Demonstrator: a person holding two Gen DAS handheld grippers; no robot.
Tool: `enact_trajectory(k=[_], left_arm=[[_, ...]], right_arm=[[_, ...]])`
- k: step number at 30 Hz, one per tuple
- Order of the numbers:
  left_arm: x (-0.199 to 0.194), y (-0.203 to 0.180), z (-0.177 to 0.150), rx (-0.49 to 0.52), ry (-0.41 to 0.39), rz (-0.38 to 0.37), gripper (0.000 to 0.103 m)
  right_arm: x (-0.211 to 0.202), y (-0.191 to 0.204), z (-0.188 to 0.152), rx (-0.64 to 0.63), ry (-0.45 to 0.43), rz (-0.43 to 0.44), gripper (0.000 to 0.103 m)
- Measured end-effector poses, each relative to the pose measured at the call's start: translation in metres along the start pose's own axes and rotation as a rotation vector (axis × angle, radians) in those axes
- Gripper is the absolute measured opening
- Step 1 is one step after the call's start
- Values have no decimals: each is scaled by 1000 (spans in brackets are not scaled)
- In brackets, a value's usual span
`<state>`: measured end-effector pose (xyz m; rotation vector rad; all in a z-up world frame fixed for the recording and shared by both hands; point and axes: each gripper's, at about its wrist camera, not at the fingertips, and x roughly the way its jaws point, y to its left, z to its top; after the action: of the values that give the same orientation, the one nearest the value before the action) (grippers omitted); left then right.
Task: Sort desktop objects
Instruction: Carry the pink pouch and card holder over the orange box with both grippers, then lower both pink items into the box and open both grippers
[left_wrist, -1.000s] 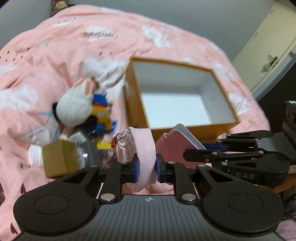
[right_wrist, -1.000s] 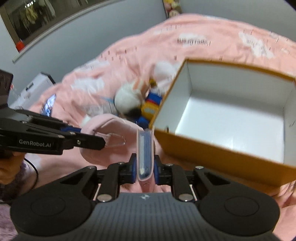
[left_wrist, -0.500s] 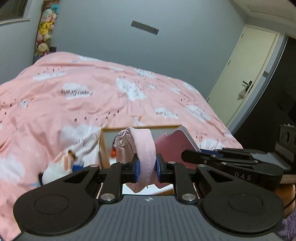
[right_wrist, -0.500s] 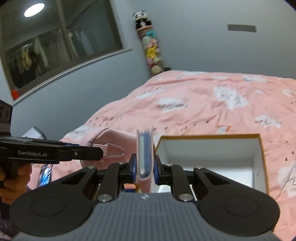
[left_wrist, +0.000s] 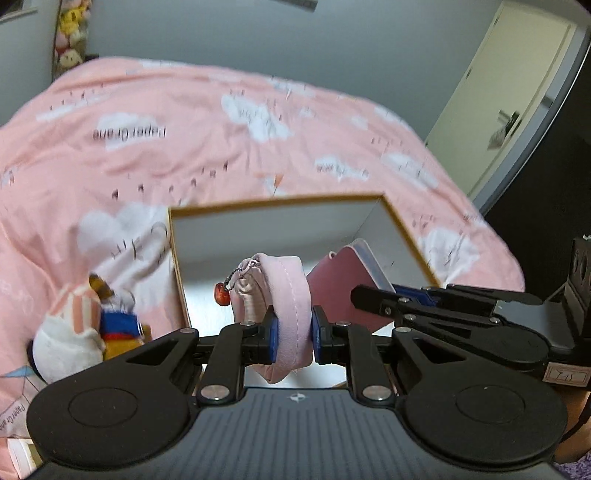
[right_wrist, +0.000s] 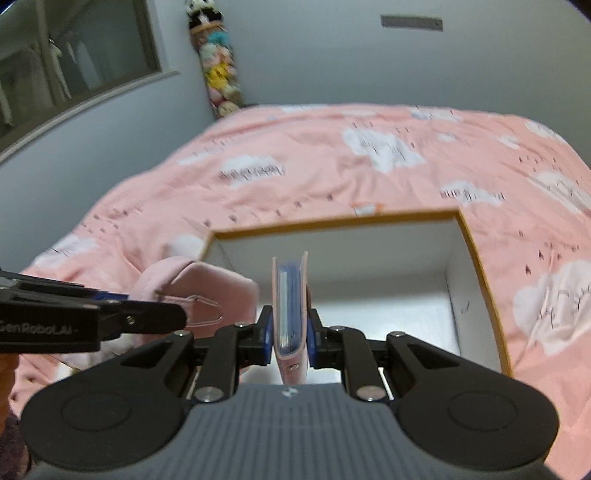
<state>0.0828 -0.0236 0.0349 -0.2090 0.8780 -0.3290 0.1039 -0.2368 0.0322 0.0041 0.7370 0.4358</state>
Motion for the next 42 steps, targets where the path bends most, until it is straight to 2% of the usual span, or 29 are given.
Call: enact_trajectory(k=[7, 13, 16, 24, 29, 31, 33, 36, 42], left_arm=[[32, 12, -5, -16, 129, 17, 19], [49, 23, -8, -41, 189, 13, 20], [52, 25, -10, -40, 205, 32, 20], [52, 21, -16, 3, 227, 74, 21], [53, 31, -20, -30, 228, 56, 22], [51, 35, -21, -38, 224, 39, 25], [45, 37, -22, -37, 216, 24, 38], [37, 38, -25, -23, 201, -11, 50], [5, 40, -27, -1, 118, -29, 50]], right_arm=[[30, -8, -8, 22, 71, 6, 18], [42, -8, -15, 70, 131, 85, 18], [47, -7, -19, 77, 155, 97, 18], [60, 0, -23, 101, 187, 124, 18], [65, 5, -27, 89, 203, 127, 18], [65, 8, -28, 78, 211, 130, 19], [67, 9, -29, 79, 221, 131, 19], [69, 8, -29, 86, 228, 124, 19], [71, 12, -24, 80, 226, 110, 19]])
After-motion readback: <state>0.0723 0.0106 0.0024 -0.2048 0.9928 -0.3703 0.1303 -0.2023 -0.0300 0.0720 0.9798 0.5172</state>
